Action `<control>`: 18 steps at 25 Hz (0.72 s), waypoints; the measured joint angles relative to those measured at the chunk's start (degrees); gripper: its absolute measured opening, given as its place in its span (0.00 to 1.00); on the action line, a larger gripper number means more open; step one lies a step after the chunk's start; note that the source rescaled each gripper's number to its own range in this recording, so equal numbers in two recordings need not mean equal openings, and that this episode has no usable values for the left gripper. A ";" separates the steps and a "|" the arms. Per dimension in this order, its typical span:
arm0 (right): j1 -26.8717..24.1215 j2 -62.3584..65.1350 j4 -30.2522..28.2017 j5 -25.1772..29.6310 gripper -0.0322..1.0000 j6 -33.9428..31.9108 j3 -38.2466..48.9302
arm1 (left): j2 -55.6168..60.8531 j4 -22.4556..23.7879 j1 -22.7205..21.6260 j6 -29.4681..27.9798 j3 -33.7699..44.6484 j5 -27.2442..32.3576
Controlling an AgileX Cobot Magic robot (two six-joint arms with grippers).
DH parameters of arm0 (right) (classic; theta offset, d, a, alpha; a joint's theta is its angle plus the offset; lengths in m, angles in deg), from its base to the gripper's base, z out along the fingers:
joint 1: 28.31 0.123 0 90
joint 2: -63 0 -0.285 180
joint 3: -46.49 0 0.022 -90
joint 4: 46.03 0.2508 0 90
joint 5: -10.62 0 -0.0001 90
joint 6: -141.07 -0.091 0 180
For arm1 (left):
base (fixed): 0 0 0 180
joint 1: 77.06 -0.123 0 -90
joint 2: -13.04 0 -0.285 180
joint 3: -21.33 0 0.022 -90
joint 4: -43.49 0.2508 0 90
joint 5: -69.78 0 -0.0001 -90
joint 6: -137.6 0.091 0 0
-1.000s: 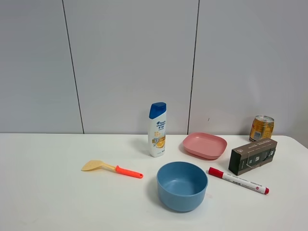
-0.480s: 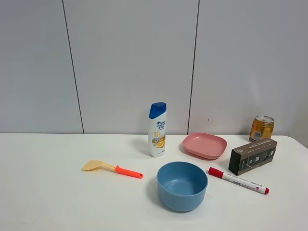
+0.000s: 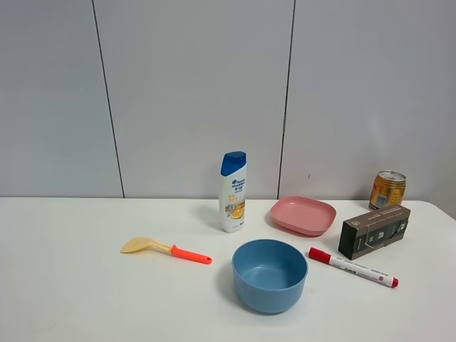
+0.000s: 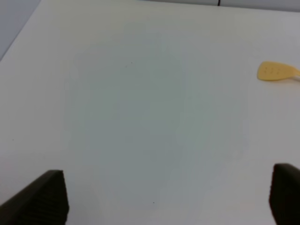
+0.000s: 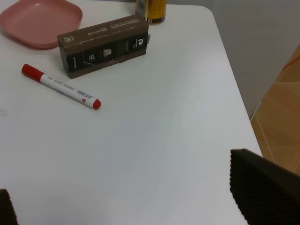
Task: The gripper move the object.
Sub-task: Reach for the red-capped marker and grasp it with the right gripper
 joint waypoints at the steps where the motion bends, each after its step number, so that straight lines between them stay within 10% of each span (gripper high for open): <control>1: 0.00 -0.80 0.02 0.90 0.91 0.00 -0.70 | 0.00 0.00 0.00 0.00 0.00 0.00; 18: 0.00 -30.43 1.10 1.82 0.91 11.31 -24.87 | 0.00 0.00 0.00 0.00 0.00 0.00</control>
